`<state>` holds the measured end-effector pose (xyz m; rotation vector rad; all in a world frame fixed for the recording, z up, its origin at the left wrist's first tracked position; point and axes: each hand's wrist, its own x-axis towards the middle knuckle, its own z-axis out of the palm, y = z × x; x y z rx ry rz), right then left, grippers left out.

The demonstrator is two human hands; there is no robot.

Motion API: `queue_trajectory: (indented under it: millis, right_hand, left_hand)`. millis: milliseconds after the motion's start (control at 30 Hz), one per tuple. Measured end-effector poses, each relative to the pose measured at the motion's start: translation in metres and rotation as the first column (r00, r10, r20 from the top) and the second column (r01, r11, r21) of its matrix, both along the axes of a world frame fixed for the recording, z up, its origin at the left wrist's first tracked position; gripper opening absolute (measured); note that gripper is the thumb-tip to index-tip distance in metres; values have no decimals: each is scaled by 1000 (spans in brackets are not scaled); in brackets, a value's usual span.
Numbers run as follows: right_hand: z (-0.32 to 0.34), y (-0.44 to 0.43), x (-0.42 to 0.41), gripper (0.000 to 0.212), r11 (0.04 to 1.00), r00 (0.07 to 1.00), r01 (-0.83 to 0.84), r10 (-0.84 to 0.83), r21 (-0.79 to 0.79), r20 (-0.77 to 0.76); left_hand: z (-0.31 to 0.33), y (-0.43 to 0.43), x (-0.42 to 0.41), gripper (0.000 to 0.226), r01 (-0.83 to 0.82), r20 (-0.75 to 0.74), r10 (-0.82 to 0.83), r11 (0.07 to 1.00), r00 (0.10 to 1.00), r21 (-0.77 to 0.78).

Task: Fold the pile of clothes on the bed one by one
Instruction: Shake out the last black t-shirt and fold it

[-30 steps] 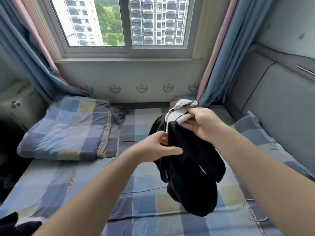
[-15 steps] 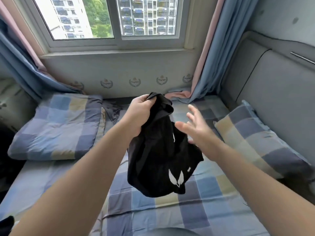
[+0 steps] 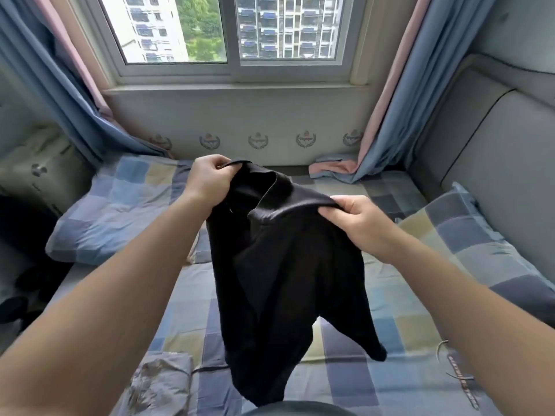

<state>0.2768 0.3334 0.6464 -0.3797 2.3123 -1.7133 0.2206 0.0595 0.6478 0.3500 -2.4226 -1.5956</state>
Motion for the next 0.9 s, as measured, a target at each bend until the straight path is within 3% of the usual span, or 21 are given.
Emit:
queue_trajectory:
  millis: [67,133,200,267,333,433,567,600,667,733,767,900]
  right_hand:
    - [7,3,-5,22,988,997,52,-42,-147,71]
    - [12,5,-9,22,962,987,113,-78,-250,143]
    - [18,5,-12,21,942,982,129,-76,-311,175]
    - [25,5,-14,20,933,980,117,-54,-340,190]
    - [31,7,-16,22,930,980,101,-33,-354,194]
    - [40,18,-19,22,933,980,82,-13,-349,196]
    - [52,45,-23,20,954,978,148,-101,-260,184]
    - [50,53,-28,17,967,977,190,-169,-170,131]
    - [42,68,-36,5,928,933,350,-333,126,-140]
    - [31,68,-29,23,843,872,448,-336,299,-357]
    - [24,60,-17,28,854,882,423,-311,303,-355]
    - [-30,3,42,45,960,981,190,-176,208,-84]
  left_hand:
    - [-9,-8,-1,10,-55,52,59,995,997,-81]
    - [-13,-8,7,36,-23,71,38,980,997,-197]
    - [-17,5,20,55,208,32,-206,953,978,-222]
    - [-18,31,38,57,523,95,-514,842,852,-136]
    - [-26,57,47,47,667,147,-660,745,737,-1]
    - [-40,79,48,12,647,125,-646,762,753,38]
    - [-34,84,54,24,651,156,-676,736,720,187]
    - [-27,84,54,20,622,135,-655,752,744,219]
    - [-8,86,51,16,528,78,-569,800,819,285]
    - [7,93,46,14,434,36,-479,823,877,367]
    - [14,99,44,16,394,35,-446,823,894,410]
    - [29,118,44,17,351,0,-410,781,912,516]
